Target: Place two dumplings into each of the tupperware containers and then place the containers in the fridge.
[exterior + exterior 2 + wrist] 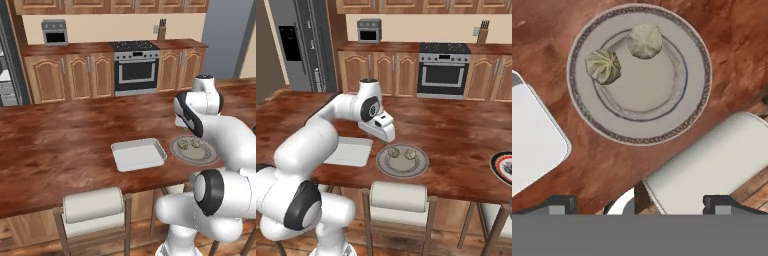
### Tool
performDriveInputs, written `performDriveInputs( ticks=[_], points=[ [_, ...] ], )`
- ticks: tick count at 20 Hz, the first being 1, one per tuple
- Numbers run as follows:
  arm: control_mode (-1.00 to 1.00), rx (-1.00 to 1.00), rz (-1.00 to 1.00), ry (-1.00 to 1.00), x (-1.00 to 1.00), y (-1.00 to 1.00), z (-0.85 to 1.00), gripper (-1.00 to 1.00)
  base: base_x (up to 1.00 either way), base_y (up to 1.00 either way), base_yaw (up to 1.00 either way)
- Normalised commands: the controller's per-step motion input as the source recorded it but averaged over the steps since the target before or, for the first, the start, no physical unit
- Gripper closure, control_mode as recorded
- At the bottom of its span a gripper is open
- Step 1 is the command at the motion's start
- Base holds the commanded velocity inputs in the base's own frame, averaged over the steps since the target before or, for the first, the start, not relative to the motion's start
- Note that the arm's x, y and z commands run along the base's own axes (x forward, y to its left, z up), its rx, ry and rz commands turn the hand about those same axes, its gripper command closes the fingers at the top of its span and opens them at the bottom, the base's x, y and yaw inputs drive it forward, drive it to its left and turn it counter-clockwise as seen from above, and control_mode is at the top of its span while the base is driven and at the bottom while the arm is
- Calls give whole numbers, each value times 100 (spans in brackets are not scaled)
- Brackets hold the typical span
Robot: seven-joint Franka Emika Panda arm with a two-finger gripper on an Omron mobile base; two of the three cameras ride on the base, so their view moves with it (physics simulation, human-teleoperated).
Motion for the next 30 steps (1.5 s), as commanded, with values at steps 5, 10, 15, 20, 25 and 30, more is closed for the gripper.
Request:
performDriveInputs(
  ticks=[5,10,15,20,25,30],
  points=[
    [-100,7,0,0,24,-17,-65,-100,0,0,0],
    [-100,1,-2,2,34,-2,-47,-100,0,0,0],
    [-100,0,0,0,49,0,-49,-100,0,0,0],
    [-100,1,0,4,38,0,-35,-100,0,0,0],
    [-100,4,0,2,23,-15,-24,-100,0,0,0],
    [-100,5,0,0,42,-20,-20,-100,0,0,0]
  ],
)
